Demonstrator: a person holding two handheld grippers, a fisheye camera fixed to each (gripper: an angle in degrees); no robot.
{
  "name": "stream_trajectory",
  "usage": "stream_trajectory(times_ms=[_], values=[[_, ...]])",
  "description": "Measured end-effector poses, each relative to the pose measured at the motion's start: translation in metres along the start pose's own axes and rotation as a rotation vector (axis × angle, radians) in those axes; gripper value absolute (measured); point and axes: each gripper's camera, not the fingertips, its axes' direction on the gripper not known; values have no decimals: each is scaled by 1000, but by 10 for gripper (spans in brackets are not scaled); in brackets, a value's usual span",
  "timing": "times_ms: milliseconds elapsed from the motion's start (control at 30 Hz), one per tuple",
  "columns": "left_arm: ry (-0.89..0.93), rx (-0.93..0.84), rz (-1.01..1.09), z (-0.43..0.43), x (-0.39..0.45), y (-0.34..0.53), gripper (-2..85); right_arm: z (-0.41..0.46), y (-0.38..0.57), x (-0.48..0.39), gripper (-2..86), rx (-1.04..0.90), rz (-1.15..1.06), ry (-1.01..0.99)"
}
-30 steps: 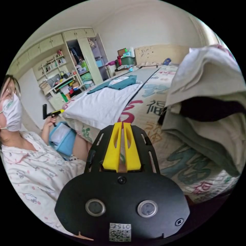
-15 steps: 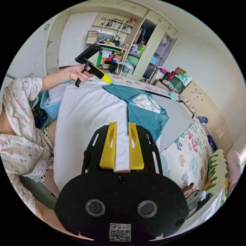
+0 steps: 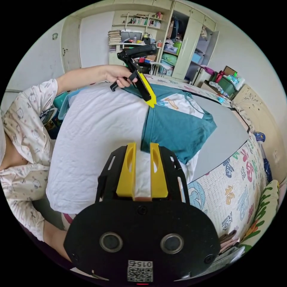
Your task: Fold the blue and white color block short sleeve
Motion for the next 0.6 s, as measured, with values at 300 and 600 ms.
stream_trajectory(times_ms=[300,600], values=[[-131,-52,8,40,36,-51,52,-4,-26,-9,8,41,28,57],[-130,63,65,20,88,-120,1,-18,-60,9,-6,120,210,170]])
